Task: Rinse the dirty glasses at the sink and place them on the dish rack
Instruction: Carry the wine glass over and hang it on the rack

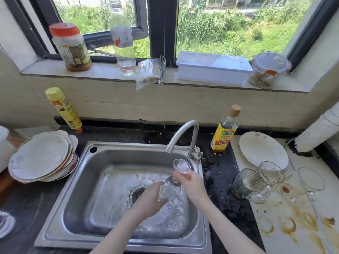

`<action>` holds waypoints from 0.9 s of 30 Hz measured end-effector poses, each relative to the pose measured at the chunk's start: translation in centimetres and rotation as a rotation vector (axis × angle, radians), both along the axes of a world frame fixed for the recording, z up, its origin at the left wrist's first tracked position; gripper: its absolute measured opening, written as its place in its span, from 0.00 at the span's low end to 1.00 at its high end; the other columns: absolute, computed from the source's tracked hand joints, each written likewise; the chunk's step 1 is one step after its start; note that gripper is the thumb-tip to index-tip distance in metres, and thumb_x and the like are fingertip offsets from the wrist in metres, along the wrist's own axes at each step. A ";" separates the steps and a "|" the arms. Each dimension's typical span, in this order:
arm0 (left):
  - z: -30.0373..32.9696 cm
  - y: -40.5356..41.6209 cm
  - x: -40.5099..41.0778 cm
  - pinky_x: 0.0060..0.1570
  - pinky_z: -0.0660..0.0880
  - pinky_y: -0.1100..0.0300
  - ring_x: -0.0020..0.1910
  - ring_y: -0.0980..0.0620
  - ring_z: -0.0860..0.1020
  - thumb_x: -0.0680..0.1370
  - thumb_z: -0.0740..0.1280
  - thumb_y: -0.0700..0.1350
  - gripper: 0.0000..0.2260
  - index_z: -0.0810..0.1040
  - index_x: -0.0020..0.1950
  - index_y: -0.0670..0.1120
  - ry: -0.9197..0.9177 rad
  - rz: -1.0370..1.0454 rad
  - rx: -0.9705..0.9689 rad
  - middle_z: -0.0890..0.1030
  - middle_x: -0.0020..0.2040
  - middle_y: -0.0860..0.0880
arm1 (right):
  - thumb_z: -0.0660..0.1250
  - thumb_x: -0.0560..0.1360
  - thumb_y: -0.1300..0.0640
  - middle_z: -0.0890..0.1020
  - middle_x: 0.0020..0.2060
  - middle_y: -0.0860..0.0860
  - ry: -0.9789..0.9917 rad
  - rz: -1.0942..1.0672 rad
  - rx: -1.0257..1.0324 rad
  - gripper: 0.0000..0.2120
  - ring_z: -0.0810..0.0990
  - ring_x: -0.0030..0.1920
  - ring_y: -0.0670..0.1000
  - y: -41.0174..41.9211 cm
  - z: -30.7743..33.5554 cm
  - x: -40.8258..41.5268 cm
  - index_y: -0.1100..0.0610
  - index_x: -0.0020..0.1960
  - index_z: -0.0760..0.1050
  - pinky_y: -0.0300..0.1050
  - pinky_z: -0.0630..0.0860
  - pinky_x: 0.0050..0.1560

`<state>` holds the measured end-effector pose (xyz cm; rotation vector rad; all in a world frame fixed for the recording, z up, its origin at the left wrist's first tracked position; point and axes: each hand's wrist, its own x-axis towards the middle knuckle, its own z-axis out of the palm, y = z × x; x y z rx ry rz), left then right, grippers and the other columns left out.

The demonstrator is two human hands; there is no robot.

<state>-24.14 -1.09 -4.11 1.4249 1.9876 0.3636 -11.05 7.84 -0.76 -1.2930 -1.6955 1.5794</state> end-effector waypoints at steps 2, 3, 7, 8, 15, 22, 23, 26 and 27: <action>0.2 -0.6 -0.1 0.70 0.56 0.57 0.73 0.47 0.58 0.80 0.61 0.50 0.28 0.53 0.76 0.46 0.145 -0.134 -0.051 0.60 0.74 0.46 | 0.68 0.75 0.58 0.83 0.39 0.47 -0.074 0.013 0.056 0.04 0.81 0.43 0.45 -0.6 -0.4 0.3 0.50 0.42 0.78 0.36 0.76 0.45; 0.3 -1.1 -0.2 0.71 0.55 0.56 0.74 0.47 0.55 0.80 0.60 0.51 0.28 0.51 0.76 0.47 0.225 -0.193 -0.075 0.57 0.75 0.46 | 0.69 0.75 0.57 0.83 0.40 0.47 -0.111 0.023 0.077 0.03 0.81 0.43 0.45 -1.0 -0.5 0.5 0.50 0.42 0.77 0.37 0.75 0.45; 1.8 -3.4 -1.1 0.73 0.52 0.53 0.76 0.47 0.49 0.81 0.56 0.53 0.28 0.48 0.77 0.51 0.380 -0.244 -0.063 0.50 0.78 0.49 | 0.68 0.75 0.57 0.82 0.42 0.46 -0.189 0.036 0.114 0.01 0.80 0.45 0.46 -2.5 0.3 1.0 0.51 0.46 0.77 0.35 0.73 0.44; 2.4 -3.9 -1.6 0.73 0.52 0.53 0.76 0.47 0.49 0.81 0.55 0.53 0.27 0.47 0.77 0.51 0.396 -0.245 -0.041 0.50 0.78 0.50 | 0.67 0.75 0.57 0.82 0.42 0.46 -0.183 0.025 0.126 0.01 0.80 0.46 0.45 -2.8 1.0 1.1 0.51 0.46 0.77 0.36 0.73 0.45; 8.7 -5.8 -4.0 0.73 0.48 0.55 0.76 0.49 0.47 0.74 0.38 0.65 0.33 0.46 0.77 0.53 0.501 -0.313 0.210 0.49 0.78 0.51 | 0.67 0.76 0.58 0.84 0.40 0.53 -0.103 -0.167 0.337 0.08 0.81 0.43 0.54 -6.0 7.6 2.0 0.62 0.48 0.80 0.44 0.75 0.45; 14.9 -8.6 -2.2 0.60 0.70 0.46 0.65 0.43 0.73 0.77 0.48 0.59 0.27 0.69 0.70 0.48 0.578 -0.557 0.526 0.74 0.67 0.47 | 0.64 0.78 0.57 0.79 0.32 0.36 -0.079 -0.294 0.452 0.09 0.78 0.37 0.35 -14.6 16.4 6.8 0.52 0.39 0.79 0.25 0.70 0.41; 15.7 -9.4 -1.3 0.60 0.70 0.46 0.65 0.43 0.73 0.78 0.46 0.60 0.27 0.69 0.70 0.48 0.566 -0.592 0.552 0.74 0.67 0.47 | 0.64 0.78 0.56 0.77 0.26 0.35 -0.098 -0.334 0.461 0.13 0.76 0.33 0.34 -16.3 17.1 7.8 0.50 0.35 0.77 0.27 0.69 0.40; 17.9 -12.3 2.4 0.68 0.59 0.49 0.71 0.45 0.65 0.76 0.34 0.65 0.35 0.63 0.74 0.51 0.486 -0.716 0.593 0.67 0.72 0.49 | 0.64 0.77 0.50 0.83 0.38 0.43 -0.124 -0.465 0.464 0.10 0.80 0.42 0.40 -21.4 17.8 11.2 0.54 0.45 0.81 0.35 0.72 0.46; 18.4 -13.2 3.7 0.70 0.51 0.53 0.74 0.47 0.59 0.73 0.29 0.67 0.38 0.58 0.75 0.53 0.454 -0.757 0.635 0.61 0.75 0.51 | 0.64 0.77 0.50 0.84 0.43 0.46 -0.124 -0.504 0.465 0.09 0.81 0.46 0.44 -23.1 17.9 12.5 0.53 0.47 0.81 0.39 0.74 0.49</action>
